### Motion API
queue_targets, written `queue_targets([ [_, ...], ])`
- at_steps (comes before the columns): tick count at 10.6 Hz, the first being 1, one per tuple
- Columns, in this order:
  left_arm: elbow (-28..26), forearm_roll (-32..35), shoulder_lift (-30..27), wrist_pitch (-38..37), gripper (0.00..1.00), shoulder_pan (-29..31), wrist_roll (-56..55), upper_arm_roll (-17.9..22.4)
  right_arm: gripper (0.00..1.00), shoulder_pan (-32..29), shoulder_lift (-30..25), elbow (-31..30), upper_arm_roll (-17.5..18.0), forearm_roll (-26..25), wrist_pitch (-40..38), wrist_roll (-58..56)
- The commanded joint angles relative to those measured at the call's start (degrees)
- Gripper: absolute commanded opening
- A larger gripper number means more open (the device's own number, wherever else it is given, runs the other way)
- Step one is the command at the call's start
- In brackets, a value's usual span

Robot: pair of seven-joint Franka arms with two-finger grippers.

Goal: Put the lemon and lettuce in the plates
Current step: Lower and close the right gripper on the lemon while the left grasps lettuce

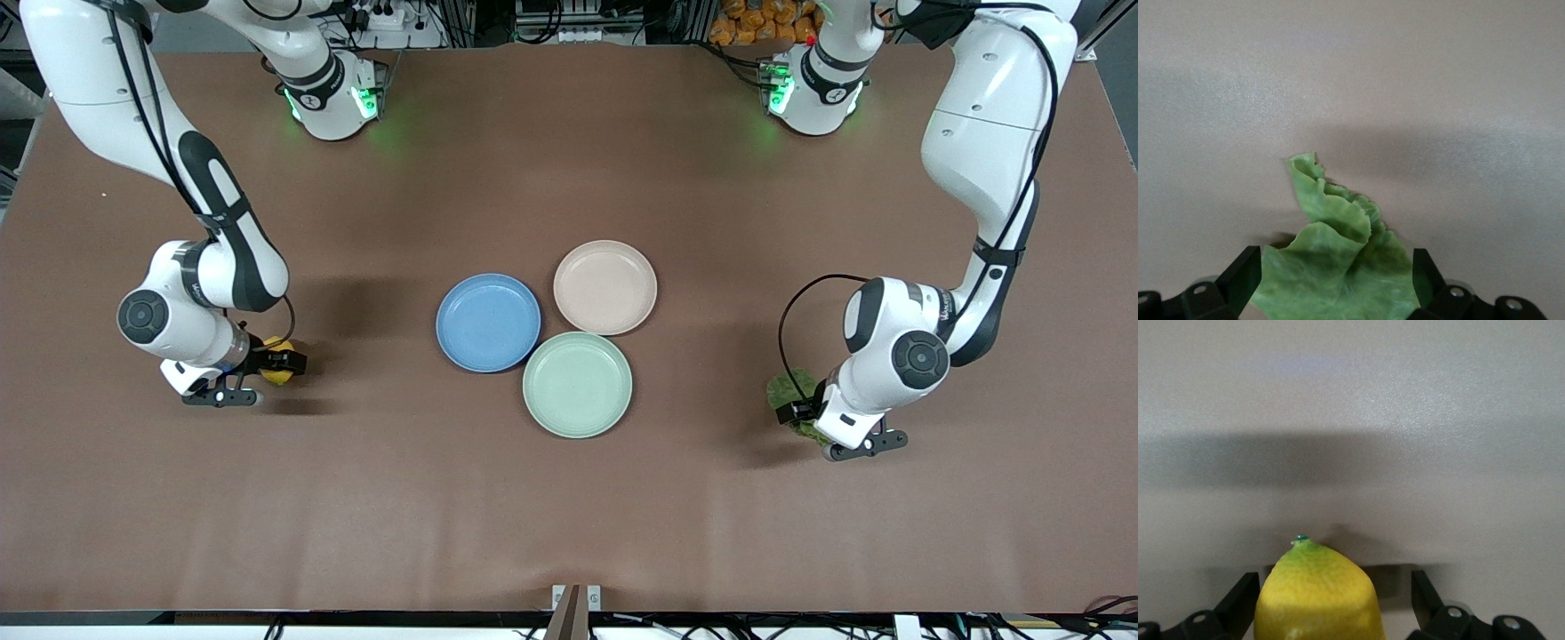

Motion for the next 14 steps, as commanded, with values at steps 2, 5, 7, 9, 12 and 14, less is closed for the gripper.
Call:
queue_targets([
  [2,0.89,2.95,1.39,0.05,1.00,-0.51,-1.23,0.28,0.94,0.28,-0.11,-0.60,-0.08,0.94,0.89,-0.06],
  [5,0.89,4.62,1.84,0.05,1.00,-0.51,-1.14,0.20,0.48,0.20,-0.11,-0.69,-0.08,1.03,0.80,-0.06],
  [7,0.80,5.59,1.84,0.13,0.73,-0.51,-1.05,0.20,0.38,0.20,-0.11,-0.60,-0.08,1.03,0.62,0.11],
  [9,0.80,5.59,1.84,0.13,0.00,-0.51,-1.22,0.20,0.35,0.20,-0.11,-0.51,0.00,0.94,0.27,0.20],
  [12,0.63,5.68,1.31,0.05,0.00,-0.60,-1.14,0.20,0.35,0.28,-0.46,0.10,0.01,0.94,-0.69,0.29],
  [14,0.63,5.77,0.87,0.05,0.00,-0.51,-0.87,-0.33,0.35,0.46,-0.73,1.41,0.01,1.03,-3.32,0.29],
])
